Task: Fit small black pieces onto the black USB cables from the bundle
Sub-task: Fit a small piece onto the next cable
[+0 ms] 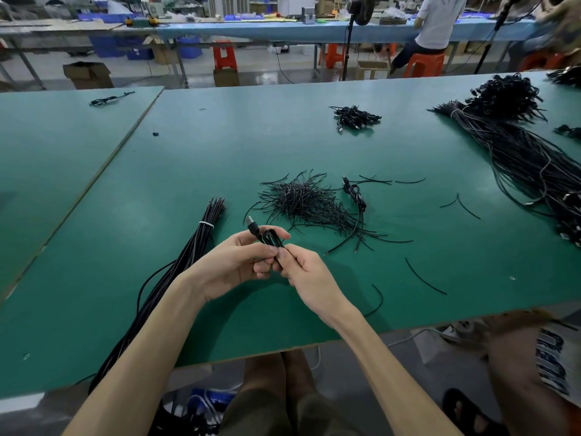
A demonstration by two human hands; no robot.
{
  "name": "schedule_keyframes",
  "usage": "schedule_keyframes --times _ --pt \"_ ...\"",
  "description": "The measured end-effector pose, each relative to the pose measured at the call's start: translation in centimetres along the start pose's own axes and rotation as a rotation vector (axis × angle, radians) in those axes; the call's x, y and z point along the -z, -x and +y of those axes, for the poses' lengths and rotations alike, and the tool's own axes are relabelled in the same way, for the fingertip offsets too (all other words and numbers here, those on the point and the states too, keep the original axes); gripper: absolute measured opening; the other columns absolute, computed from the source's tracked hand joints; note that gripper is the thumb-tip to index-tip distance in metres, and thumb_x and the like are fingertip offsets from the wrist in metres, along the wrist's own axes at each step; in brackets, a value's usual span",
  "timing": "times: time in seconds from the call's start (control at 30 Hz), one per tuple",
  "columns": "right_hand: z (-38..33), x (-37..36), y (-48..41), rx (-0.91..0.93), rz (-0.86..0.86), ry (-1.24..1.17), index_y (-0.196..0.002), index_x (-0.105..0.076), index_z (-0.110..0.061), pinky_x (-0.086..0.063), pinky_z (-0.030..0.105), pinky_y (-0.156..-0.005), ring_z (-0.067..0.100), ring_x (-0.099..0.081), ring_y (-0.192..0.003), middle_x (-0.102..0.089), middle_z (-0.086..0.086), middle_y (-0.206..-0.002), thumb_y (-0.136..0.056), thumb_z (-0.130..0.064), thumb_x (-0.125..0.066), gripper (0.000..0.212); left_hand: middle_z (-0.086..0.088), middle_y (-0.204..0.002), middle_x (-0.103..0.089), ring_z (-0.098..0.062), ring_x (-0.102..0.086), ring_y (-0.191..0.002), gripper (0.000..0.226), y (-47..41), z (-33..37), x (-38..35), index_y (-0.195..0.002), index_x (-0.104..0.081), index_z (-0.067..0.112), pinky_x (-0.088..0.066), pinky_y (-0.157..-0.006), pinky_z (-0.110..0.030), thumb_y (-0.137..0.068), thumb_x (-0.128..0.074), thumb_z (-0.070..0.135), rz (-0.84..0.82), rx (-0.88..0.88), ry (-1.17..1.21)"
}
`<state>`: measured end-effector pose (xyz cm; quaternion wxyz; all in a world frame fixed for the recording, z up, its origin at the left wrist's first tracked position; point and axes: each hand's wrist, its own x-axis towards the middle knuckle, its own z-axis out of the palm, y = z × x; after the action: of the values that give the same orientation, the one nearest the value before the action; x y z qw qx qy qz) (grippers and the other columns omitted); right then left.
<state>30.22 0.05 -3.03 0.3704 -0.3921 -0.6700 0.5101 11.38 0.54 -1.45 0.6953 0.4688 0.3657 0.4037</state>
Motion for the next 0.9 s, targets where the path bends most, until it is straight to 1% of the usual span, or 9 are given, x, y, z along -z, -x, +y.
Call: schedule_keyframes --times 0.1,0.37,0.43,0.53,0.6,0.67,0.73,0.8,0.9 --pt "-0.2 0.0 0.1 0.008 0.007 -0.032 -0.096 -0.066 -0.003 -0.039 0.013 -0.063 -0.003 -0.049 -0.063 -0.064 -0.019 -0.07 -0.111 -0.019 -0.043 0.032 -0.01 -0.081 -0.064 -0.013 -0.053 -0.063 0.043 0.0 -0.3 0.1 -0.129 -0.069 0.012 -0.049 -0.064 -0.023 -0.088 -0.078 0.019 0.031 -0.057 -0.111" --pt "-0.3 0.2 0.1 0.008 0.001 -0.108 -0.096 -0.064 -0.008 -0.037 0.013 -0.057 -0.002 -0.043 -0.06 -0.066 -0.018 -0.067 -0.112 -0.017 -0.041 0.03 -0.012 -0.088 -0.064 -0.017 -0.055 -0.071 0.045 0.4 -0.5 -0.1 -0.131 -0.068 0.014 -0.049 -0.072 -0.022 -0.09 -0.079 0.03 0.04 -0.191 -0.263" --pt "-0.3 0.2 0.2 0.016 0.006 -0.101 -0.098 -0.067 -0.011 -0.039 0.011 -0.059 -0.003 -0.047 -0.06 -0.067 -0.017 -0.067 -0.112 -0.017 -0.041 0.03 -0.013 -0.089 -0.065 -0.018 -0.057 -0.071 0.043 0.5 -0.5 -0.1 -0.13 -0.069 0.014 -0.051 -0.075 -0.024 -0.088 -0.079 0.023 0.044 -0.205 -0.27" --pt "-0.2 0.1 0.3 0.025 0.027 -0.093 -0.107 -0.07 -0.002 -0.043 0.007 -0.064 -0.008 -0.058 -0.064 -0.07 -0.016 -0.069 -0.112 -0.017 -0.042 0.032 -0.011 -0.082 -0.06 -0.024 -0.059 -0.075 0.043 0.6 -0.5 -0.2 -0.13 -0.069 0.012 -0.055 -0.086 -0.036 -0.087 -0.077 0.009 0.044 -0.218 -0.281" --pt "-0.2 0.1 0.3 0.027 0.036 -0.072 -0.109 -0.071 0.0 -0.043 0.007 -0.065 -0.007 -0.059 -0.065 -0.07 -0.015 -0.07 -0.111 -0.019 -0.043 0.034 -0.004 -0.076 -0.061 -0.024 -0.06 -0.074 0.043 0.6 -0.6 -0.3 -0.13 -0.067 0.009 -0.055 -0.085 -0.035 -0.087 -0.075 0.003 0.056 -0.231 -0.304" --pt "-0.1 0.1 0.3 0.015 0.043 -0.041 -0.108 -0.071 -0.002 -0.04 0.013 -0.064 -0.003 -0.054 -0.063 -0.066 -0.014 -0.068 -0.111 -0.023 -0.044 0.035 -0.004 -0.078 -0.066 -0.02 -0.062 -0.074 0.043 0.6 -0.6 -0.4 -0.128 -0.067 0.005 -0.055 -0.079 -0.03 -0.086 -0.074 0.002 0.075 -0.236 -0.308" --pt "0.0 -0.1 0.2 -0.009 0.059 0.03 -0.101 -0.069 -0.004 -0.036 0.028 -0.062 0.005 -0.043 -0.061 -0.055 -0.011 -0.066 -0.111 -0.03 -0.044 0.037 -0.012 -0.089 -0.072 -0.022 -0.067 -0.081 0.04 0.7 -0.5 -0.6 -0.125 -0.07 0.008 -0.057 -0.077 -0.029 -0.085 -0.075 0.004 0.111 -0.234 -0.31" --pt "0.1 -0.4 0.3 -0.012 0.06 0.122 -0.091 -0.063 -0.009 -0.036 0.041 -0.063 0.011 -0.042 -0.063 -0.053 -0.006 -0.069 -0.111 -0.033 -0.044 0.037 -0.019 -0.103 -0.074 -0.024 -0.07 -0.09 0.037 0.9 -0.4 -0.5 -0.119 -0.074 0.015 -0.059 -0.08 -0.031 -0.083 -0.078 0.007 0.153 -0.238 -0.33" --pt "0.0 -0.7 0.6 0.0 0.055 0.219 -0.088 -0.06 -0.024 -0.046 0.038 -0.068 0.014 -0.054 -0.07 -0.066 -0.005 -0.079 -0.111 -0.033 -0.043 0.03 -0.016 -0.103 -0.075 -0.023 -0.069 -0.09 0.036 1.1 -0.4 -0.3 -0.119 -0.074 0.014 -0.059 -0.076 -0.032 -0.084 -0.08 0.008 0.153 -0.228 -0.347"
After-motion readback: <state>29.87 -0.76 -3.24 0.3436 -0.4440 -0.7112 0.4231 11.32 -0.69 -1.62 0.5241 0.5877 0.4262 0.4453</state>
